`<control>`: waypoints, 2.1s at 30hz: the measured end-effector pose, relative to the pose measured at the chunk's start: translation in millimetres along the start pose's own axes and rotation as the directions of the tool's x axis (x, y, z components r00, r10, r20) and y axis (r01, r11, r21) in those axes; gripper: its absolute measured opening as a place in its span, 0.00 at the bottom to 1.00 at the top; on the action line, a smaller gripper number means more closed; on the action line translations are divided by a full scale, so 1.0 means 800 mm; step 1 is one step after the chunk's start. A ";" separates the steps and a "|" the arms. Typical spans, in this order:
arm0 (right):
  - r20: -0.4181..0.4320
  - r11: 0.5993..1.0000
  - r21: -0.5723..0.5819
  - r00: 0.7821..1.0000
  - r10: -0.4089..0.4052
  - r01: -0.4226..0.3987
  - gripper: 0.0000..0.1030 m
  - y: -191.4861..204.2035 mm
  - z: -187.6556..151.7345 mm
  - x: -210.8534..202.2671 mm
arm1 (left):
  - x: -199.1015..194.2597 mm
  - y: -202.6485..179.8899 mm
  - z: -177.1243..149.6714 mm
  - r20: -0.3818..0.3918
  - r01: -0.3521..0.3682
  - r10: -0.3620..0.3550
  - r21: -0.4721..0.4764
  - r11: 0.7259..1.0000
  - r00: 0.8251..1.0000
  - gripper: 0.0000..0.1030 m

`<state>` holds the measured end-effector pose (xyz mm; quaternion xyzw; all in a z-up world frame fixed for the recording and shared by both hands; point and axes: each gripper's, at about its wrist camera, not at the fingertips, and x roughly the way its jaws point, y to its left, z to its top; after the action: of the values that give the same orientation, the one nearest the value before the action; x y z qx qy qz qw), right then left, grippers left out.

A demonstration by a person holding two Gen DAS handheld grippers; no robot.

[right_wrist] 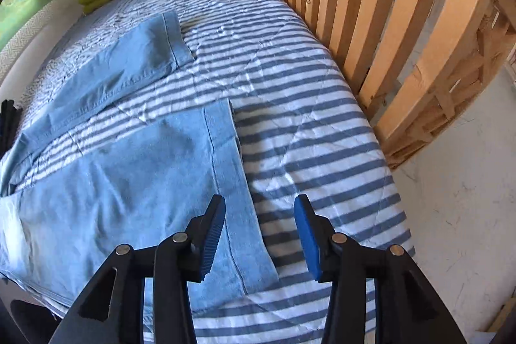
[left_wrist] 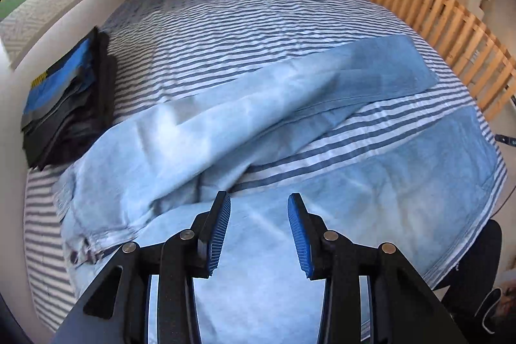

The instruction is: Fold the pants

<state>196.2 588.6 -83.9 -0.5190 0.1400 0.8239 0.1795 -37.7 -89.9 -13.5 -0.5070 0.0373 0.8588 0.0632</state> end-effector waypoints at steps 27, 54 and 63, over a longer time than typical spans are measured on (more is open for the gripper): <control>-0.057 0.924 -0.301 0.971 0.230 -0.237 0.40 0.339 0.113 0.022 | 0.043 0.135 0.026 0.019 0.072 -0.070 -0.207 0.976 0.997 0.44; -0.092 0.517 -0.835 0.974 0.209 -0.190 0.33 0.736 0.029 0.126 | 0.046 0.388 -0.101 0.047 0.010 0.030 -0.678 0.735 0.998 0.62; -0.053 0.499 -0.853 0.975 0.214 -0.156 0.02 0.725 0.024 0.087 | 0.096 0.463 -0.070 0.051 0.013 0.039 -0.758 0.652 0.998 0.76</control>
<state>-102.7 86.9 -113.0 -0.4974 -0.2317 0.8158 -0.1824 -80.1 -458.2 -108.0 -0.4600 -0.3228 0.8118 -0.1589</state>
